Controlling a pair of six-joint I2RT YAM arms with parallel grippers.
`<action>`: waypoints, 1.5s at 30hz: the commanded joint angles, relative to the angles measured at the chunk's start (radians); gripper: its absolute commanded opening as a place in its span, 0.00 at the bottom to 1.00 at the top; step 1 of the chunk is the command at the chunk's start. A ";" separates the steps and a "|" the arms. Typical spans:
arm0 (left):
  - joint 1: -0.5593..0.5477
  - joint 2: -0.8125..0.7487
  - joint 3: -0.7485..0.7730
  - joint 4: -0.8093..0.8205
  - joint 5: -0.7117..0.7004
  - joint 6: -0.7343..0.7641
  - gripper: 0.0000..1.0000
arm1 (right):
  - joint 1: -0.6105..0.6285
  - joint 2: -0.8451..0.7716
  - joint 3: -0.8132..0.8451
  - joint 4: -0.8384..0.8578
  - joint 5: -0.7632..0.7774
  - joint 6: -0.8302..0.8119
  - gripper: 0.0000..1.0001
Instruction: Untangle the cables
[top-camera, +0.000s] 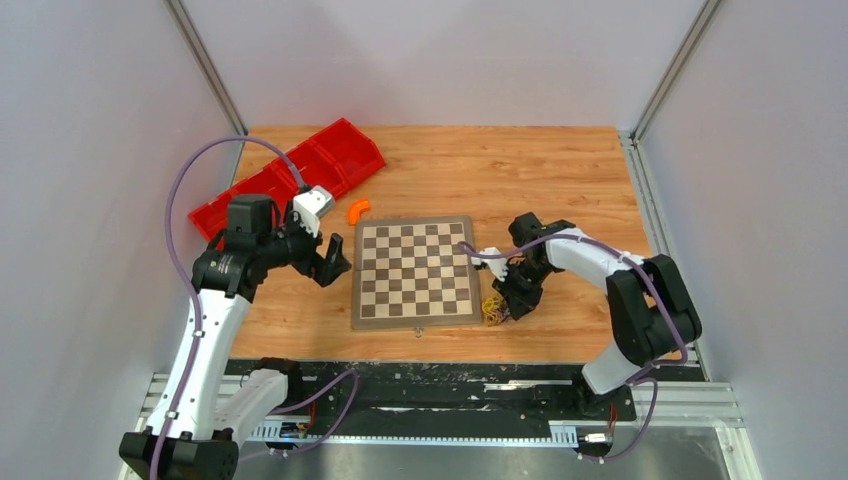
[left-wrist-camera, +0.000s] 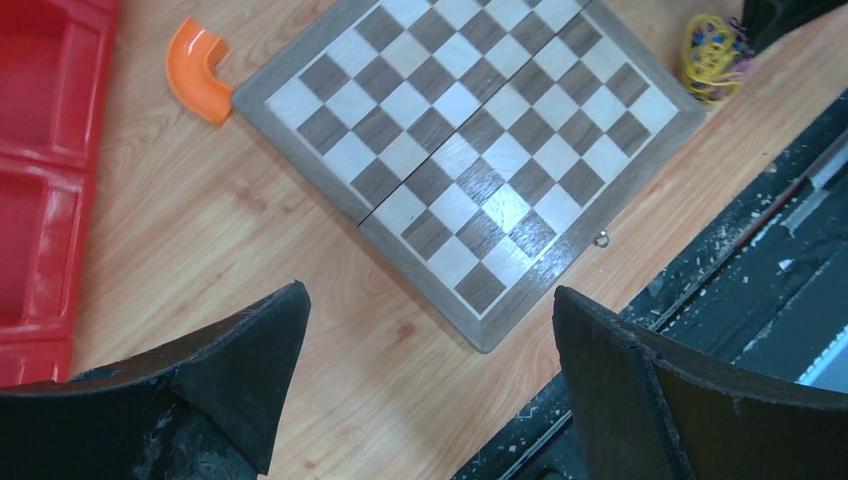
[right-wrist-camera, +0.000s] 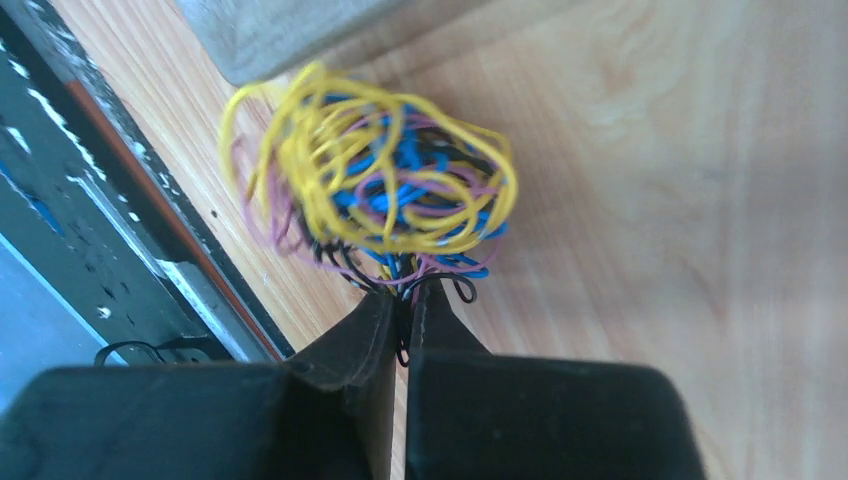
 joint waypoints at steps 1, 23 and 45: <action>-0.001 -0.001 0.009 0.062 0.169 0.064 1.00 | -0.029 -0.124 0.125 -0.023 -0.131 -0.013 0.00; -0.508 0.335 -0.002 0.740 0.246 -0.402 1.00 | 0.014 -0.260 0.376 0.118 -0.503 0.326 0.00; -0.550 0.447 -0.008 0.983 0.228 -0.594 0.56 | 0.021 -0.317 0.300 0.098 -0.502 0.337 0.00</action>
